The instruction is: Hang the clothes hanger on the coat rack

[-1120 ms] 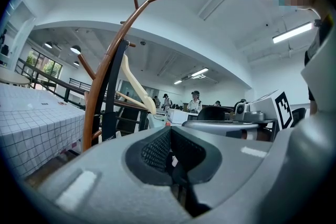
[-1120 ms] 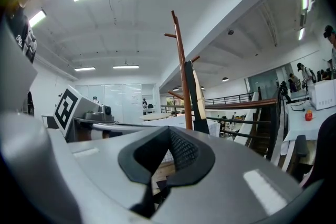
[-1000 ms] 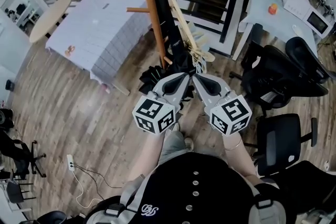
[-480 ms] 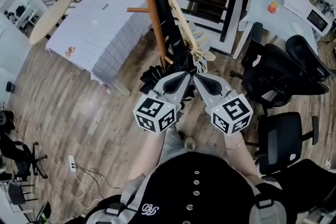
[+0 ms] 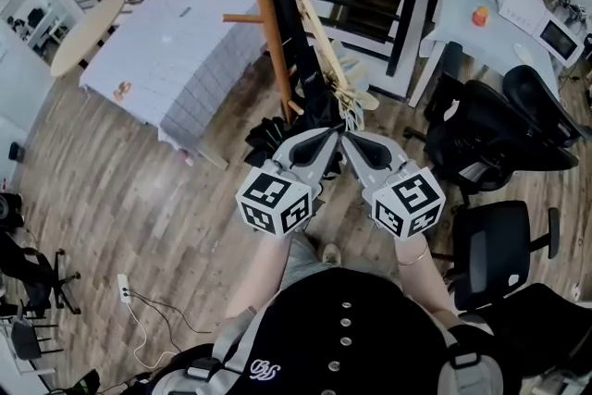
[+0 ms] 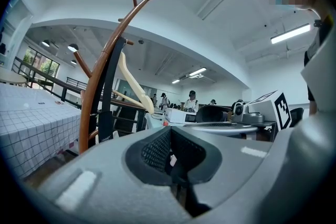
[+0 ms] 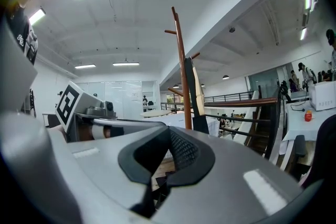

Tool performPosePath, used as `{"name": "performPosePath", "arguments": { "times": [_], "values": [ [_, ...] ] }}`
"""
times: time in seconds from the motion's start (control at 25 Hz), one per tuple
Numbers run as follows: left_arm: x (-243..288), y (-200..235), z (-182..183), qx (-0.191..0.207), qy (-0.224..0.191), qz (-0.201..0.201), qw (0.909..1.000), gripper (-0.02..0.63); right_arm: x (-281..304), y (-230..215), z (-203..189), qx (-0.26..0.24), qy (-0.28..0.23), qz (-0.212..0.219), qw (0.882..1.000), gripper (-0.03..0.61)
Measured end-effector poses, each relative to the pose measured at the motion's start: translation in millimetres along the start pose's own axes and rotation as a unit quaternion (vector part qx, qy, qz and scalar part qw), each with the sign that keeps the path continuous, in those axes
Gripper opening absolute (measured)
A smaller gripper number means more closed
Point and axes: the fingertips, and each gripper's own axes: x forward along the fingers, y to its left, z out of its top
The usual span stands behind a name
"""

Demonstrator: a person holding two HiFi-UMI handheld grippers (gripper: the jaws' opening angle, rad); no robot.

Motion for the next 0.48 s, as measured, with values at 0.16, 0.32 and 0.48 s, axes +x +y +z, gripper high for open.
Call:
{"name": "performPosePath", "arguments": {
  "times": [0.16,0.32,0.48],
  "values": [
    [0.7,1.2,-0.4,0.001,0.0,0.002,1.0,0.0,0.1,-0.6,-2.2,0.0,0.001,0.0,1.0,-0.003],
    [2.5,1.1,-1.1,0.002,0.003,-0.002,1.0,0.0,1.3,-2.5,-4.9,0.0,0.004,-0.001,1.0,-0.003],
    [3.1,4.7,2.4,0.004,0.0,-0.003,1.0,0.0,7.2,-6.5,-4.1,-0.002,0.003,-0.003,1.0,-0.003]
  ]
}}
